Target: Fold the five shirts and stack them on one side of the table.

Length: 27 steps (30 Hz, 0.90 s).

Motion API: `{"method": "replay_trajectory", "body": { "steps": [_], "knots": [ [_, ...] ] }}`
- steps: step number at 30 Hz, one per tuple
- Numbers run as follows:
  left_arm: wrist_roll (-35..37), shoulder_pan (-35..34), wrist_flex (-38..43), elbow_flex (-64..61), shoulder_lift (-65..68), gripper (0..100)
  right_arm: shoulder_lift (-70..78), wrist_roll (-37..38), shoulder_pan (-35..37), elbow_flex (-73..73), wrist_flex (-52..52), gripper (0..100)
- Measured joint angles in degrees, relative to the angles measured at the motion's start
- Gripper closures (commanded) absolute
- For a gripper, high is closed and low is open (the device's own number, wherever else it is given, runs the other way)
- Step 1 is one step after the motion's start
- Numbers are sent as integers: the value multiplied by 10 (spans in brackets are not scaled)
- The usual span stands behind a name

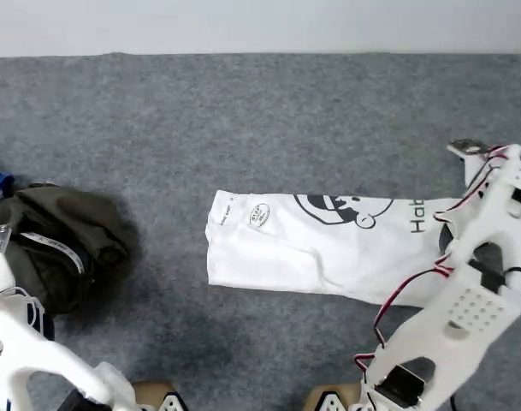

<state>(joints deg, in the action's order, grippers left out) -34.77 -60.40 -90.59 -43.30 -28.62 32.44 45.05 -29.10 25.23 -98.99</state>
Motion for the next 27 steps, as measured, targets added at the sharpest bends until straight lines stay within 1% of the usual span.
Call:
{"method": "replay_trajectory", "body": {
  "steps": [2,8,11,15,22,25,27],
  "knots": [
    [0,0,0,0,0,906,-33,1,25,0,-15,988],
    [2,0,0,0,0,907,-144,-5,117,-8,-15,988],
    [15,0,0,0,0,907,-194,-14,171,-47,-15,988],
    [19,0,0,0,0,907,-249,-47,257,-115,-15,988],
    [48,0,0,-12,0,907,-267,-105,428,-131,-8,988],
    [49,0,-1,-14,0,907,-258,-121,496,-131,17,988],
    [52,0,-1,-14,0,907,-237,-125,527,-131,34,988]
  ]
}}
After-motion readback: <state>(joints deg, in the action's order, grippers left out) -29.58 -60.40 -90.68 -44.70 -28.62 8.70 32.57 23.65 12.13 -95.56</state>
